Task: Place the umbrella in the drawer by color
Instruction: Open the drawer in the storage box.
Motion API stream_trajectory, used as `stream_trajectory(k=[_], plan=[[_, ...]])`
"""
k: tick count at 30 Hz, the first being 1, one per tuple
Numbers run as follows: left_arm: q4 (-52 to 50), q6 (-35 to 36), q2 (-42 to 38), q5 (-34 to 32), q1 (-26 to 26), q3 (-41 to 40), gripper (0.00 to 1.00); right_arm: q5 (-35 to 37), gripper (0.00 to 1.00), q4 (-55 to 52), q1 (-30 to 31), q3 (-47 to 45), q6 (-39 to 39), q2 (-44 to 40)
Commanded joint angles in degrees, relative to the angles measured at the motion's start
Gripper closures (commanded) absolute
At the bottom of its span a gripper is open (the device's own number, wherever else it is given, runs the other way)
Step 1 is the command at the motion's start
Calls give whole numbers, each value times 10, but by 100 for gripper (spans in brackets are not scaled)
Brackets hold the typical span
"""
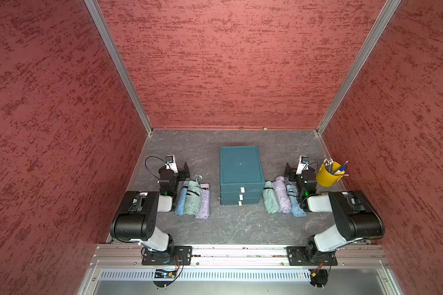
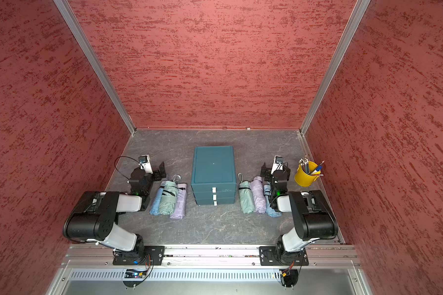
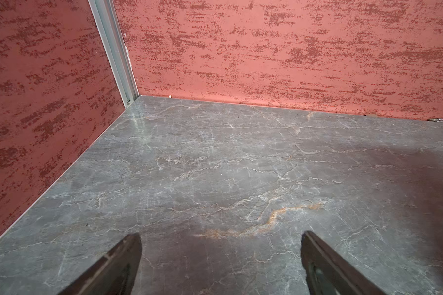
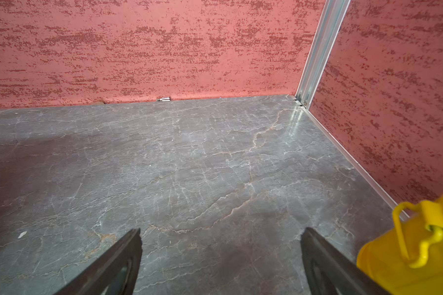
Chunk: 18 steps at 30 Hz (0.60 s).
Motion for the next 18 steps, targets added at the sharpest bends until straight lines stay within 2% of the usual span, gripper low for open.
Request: stream_trajectory(k=[1,18], plan=[[-8,-2,-3,17,7,11,0,-4,2,8,-4,3,-1,-5],[-11,-6,-3,27,12,12,0,-4,2,8,-3,3,-1,-3]])
